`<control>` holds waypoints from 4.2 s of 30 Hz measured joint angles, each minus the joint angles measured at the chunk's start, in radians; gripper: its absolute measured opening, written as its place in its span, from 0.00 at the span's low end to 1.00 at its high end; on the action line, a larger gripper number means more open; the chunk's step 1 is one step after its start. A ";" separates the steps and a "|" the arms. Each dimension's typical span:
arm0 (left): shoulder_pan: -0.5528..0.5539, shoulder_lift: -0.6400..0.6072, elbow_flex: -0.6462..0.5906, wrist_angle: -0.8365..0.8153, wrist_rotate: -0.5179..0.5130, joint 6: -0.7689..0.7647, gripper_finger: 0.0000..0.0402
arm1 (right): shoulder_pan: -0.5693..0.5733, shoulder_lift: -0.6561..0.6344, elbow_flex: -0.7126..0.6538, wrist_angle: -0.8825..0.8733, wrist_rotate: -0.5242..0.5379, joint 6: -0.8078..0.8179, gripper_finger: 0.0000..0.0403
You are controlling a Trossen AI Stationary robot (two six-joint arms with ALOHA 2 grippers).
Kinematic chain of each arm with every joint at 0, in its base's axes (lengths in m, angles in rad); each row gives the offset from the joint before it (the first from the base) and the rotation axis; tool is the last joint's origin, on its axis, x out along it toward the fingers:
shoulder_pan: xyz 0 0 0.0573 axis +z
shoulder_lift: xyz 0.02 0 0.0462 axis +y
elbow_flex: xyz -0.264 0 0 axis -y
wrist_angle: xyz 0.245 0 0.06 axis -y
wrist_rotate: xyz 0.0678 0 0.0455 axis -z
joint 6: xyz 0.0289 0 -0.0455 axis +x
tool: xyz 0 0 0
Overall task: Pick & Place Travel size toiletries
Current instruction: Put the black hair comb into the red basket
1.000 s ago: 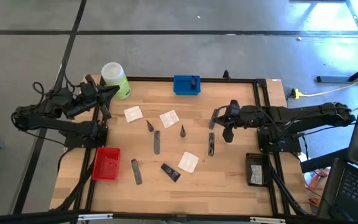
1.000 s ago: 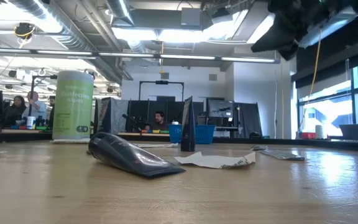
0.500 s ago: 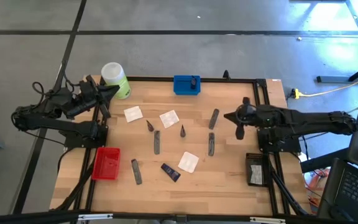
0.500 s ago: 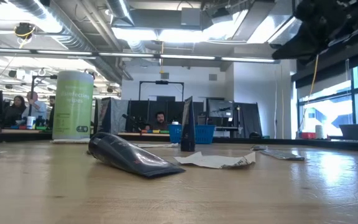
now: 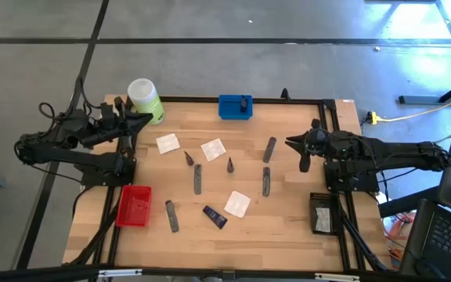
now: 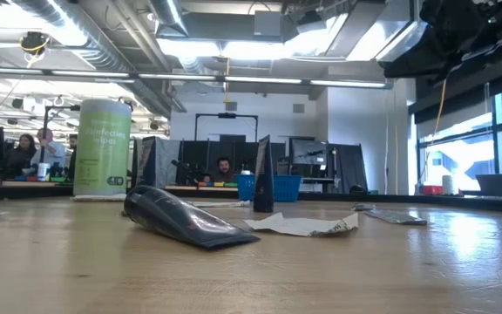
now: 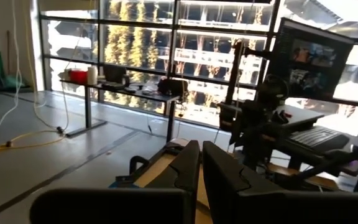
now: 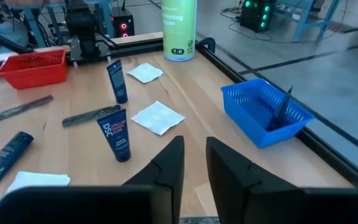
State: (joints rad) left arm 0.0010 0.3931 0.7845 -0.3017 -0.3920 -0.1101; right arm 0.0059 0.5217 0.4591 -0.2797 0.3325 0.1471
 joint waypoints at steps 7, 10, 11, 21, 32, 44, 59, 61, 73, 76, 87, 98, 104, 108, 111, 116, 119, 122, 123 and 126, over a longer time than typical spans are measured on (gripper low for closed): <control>0.000 0.048 0.000 0.015 0.108 0.023 0.06 | 0.000 0.000 0.000 0.001 0.000 0.029 0.22; 0.000 0.100 0.000 0.015 0.144 0.050 0.12 | 0.000 0.000 0.000 0.001 -0.001 0.029 0.23; 0.000 0.122 0.000 0.014 0.157 0.057 0.15 | 0.000 0.000 0.000 0.002 0.000 0.029 0.23; 0.000 0.263 0.012 -0.096 0.116 0.086 0.49 | 0.000 0.000 0.000 0.002 -0.003 0.029 0.28; -0.039 0.301 0.014 -0.065 0.241 0.037 0.53 | 0.000 0.000 0.000 0.002 -0.003 0.031 0.33; -0.167 0.479 0.014 -0.086 0.238 0.027 0.53 | 0.000 0.000 0.000 0.002 -0.003 0.031 0.37; -0.301 0.714 0.014 -0.149 0.260 0.070 0.53 | 0.000 0.000 0.000 0.002 -0.003 0.031 0.41; -0.302 0.747 0.014 -0.160 0.262 0.039 0.53 | 0.000 0.000 0.000 0.002 -0.003 0.031 0.41; -0.301 0.926 0.014 -0.320 0.309 -0.019 0.53 | 0.000 0.001 0.000 0.002 -0.003 0.031 0.44; -0.301 0.960 0.014 -0.333 0.338 -0.036 0.53 | 0.000 0.001 0.001 0.002 -0.003 0.031 0.43; -0.301 1.070 0.014 -0.389 0.473 -0.062 0.53 | 0.000 0.001 0.001 0.002 -0.003 0.031 0.38; -0.304 1.140 0.014 -0.407 0.524 -0.069 0.53 | 0.000 0.001 0.001 0.002 -0.003 0.031 0.33; -0.325 1.189 0.014 -0.406 0.544 -0.071 0.53 | 0.000 0.001 0.001 0.002 -0.003 0.031 0.32; -0.337 1.212 0.019 -0.408 0.541 -0.096 0.53 | 0.000 0.001 0.001 0.002 -0.003 0.031 0.33; -0.349 1.223 0.019 -0.413 0.533 -0.104 0.53 | 0.000 0.001 0.001 0.002 -0.003 0.030 0.34; -0.367 1.226 0.018 -0.416 0.522 -0.117 0.52 | 0.000 0.001 0.001 0.002 -0.003 0.031 0.36; -0.376 1.227 0.018 -0.419 0.515 -0.149 0.49 | 0.000 0.001 0.001 0.002 -0.003 0.031 0.38; -0.381 1.227 0.017 -0.422 0.514 -0.165 0.43 | 0.000 0.001 0.001 0.002 -0.003 0.031 0.39; -0.383 1.227 0.017 -0.423 0.515 -0.165 0.41 | 0.000 0.001 0.001 0.002 -0.003 0.030 0.40; -0.383 1.228 0.016 -0.423 0.527 -0.166 0.35 | 0.000 0.001 0.001 0.002 -0.003 0.031 0.41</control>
State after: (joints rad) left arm -0.3820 1.6211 0.8009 -0.7246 0.1352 -0.2760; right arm 0.0062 0.5224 0.4599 -0.2775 0.3290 0.1778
